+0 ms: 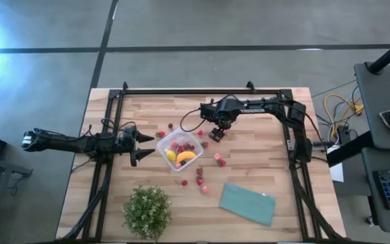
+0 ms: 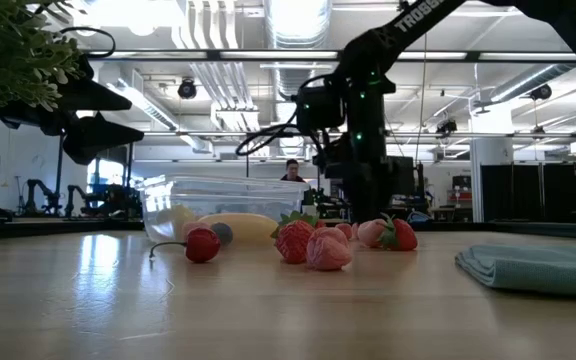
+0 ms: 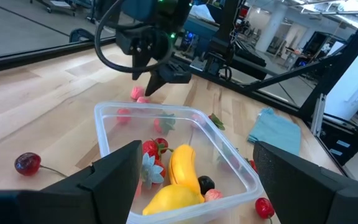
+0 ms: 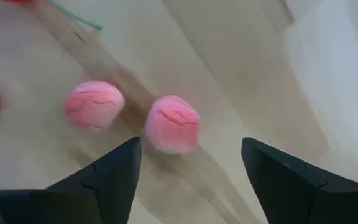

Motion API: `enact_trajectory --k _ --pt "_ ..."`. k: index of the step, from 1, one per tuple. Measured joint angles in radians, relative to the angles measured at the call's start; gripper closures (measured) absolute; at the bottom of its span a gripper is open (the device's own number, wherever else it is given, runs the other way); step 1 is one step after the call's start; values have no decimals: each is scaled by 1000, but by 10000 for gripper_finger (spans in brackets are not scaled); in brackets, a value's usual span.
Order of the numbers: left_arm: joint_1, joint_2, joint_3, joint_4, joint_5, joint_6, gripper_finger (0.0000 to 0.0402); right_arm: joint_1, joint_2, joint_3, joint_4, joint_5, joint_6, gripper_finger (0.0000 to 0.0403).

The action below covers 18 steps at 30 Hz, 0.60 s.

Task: Pick and placing Produce into tupperware
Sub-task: Put the pink peach into the transparent bin

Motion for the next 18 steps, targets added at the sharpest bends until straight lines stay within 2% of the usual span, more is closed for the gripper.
enact_trajectory --k 10,18 --pt "0 0 0 1 0 0 109 -46 0 -19 58 -95 35 186" --pt "0 1 0 0 0 0 109 -72 0 -19 79 -113 92 215"
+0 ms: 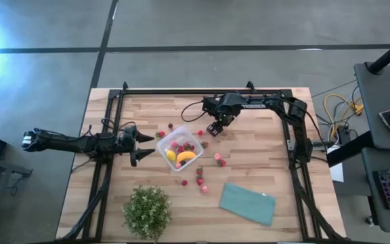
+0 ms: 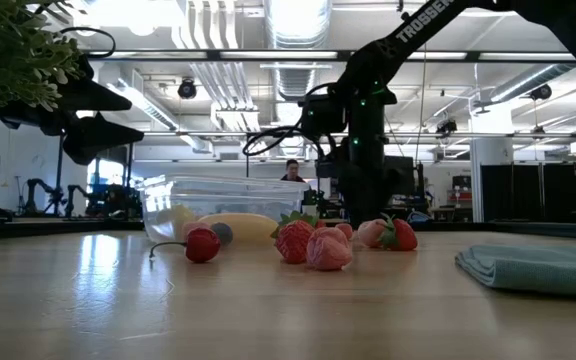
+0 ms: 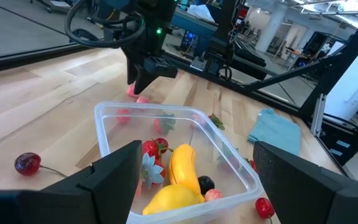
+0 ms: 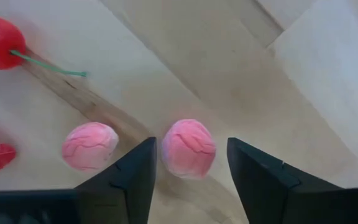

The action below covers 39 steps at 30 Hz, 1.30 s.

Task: Pick and placing Produce into tupperware
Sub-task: Put the pink peach into the transparent bin

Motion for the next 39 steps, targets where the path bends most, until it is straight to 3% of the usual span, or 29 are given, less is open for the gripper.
enact_trajectory --k 7,16,28,34,39 --pt "0 0 0 0 0 0 109 0 0 -9 9 -12 41 234" --pt "0 0 0 0 0 0 109 1 1 -47 42 -17 76 217" --pt "0 -1 0 0 0 0 109 1 1 -46 45 -64 113 311" --pt "0 -1 0 0 0 0 109 36 -29 -13 39 -126 137 314" --pt "0 0 0 0 0 0 109 110 -117 56 40 -112 195 310"
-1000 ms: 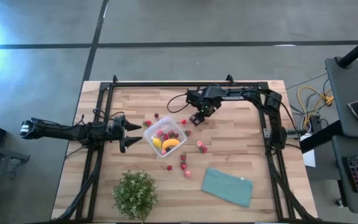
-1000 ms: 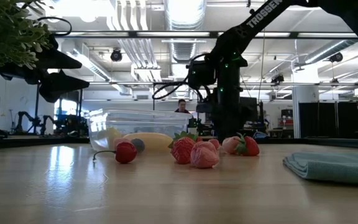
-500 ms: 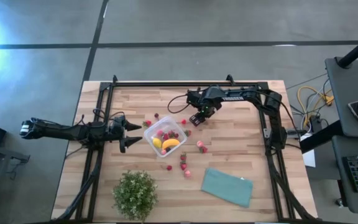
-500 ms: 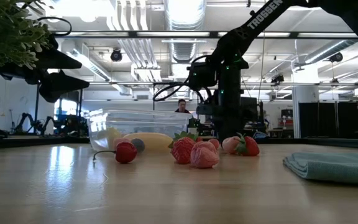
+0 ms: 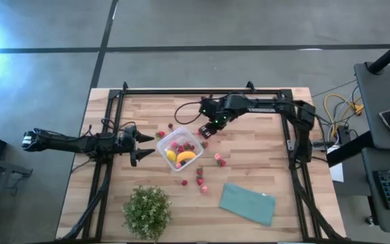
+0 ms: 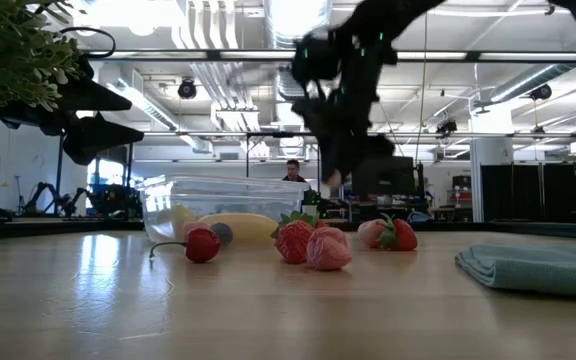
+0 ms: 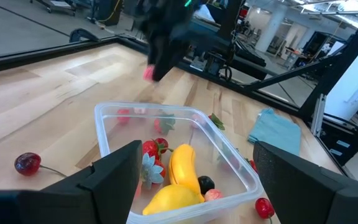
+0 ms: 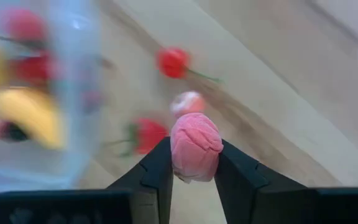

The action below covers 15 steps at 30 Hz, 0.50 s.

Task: Pick and placing Produce into tupperware
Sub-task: Put the pink peach into the transparent bin

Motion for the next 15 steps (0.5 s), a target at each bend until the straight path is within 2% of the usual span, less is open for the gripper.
enact_trajectory --k 3,6,12,15 --pt "0 -1 0 0 0 0 109 63 -38 64 25 -15 -11 309" --pt "0 -1 0 0 0 0 109 126 -31 149 44 -80 -66 303" --pt "0 -2 0 0 0 0 109 185 135 342 54 -81 -88 283" --pt "0 0 0 -1 0 0 109 190 247 455 -1 -76 -90 263"
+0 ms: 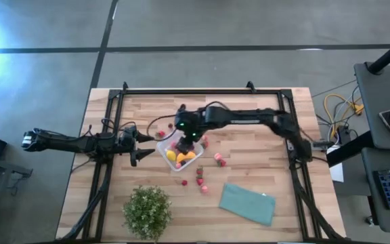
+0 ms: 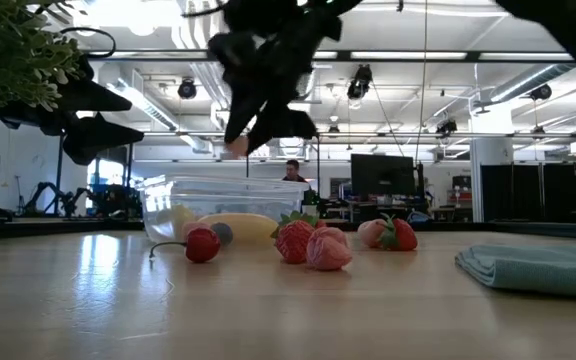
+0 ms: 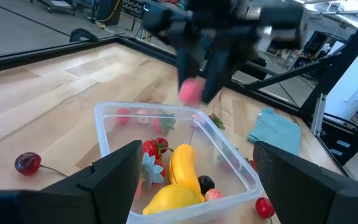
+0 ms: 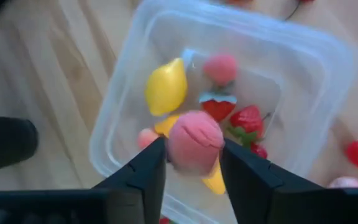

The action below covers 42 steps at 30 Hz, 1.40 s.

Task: Pick and placing Produce into tupperware
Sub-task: Put the pink peach into the transparent bin, then put the red cherry into the transparent bin

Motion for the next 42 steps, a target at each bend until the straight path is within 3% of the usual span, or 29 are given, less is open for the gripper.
enact_trajectory --k 3,10,16,21,25,34,42 --pt "0 -1 0 1 0 0 109 8 101 130 -119 11 -30 233" --pt "0 -1 0 1 0 0 109 2 200 367 -387 239 -124 162" --pt "0 -1 0 0 0 0 109 -90 167 387 -455 279 -234 144" --pt "0 0 0 1 0 0 109 -155 146 379 -481 236 -526 159" --pt "0 -1 0 1 0 0 109 -160 149 323 -489 232 -670 172" --pt "0 0 0 1 0 0 109 -165 130 120 -394 172 -755 179" --pt "0 0 0 0 0 0 109 -210 -61 -149 -109 145 -773 179"
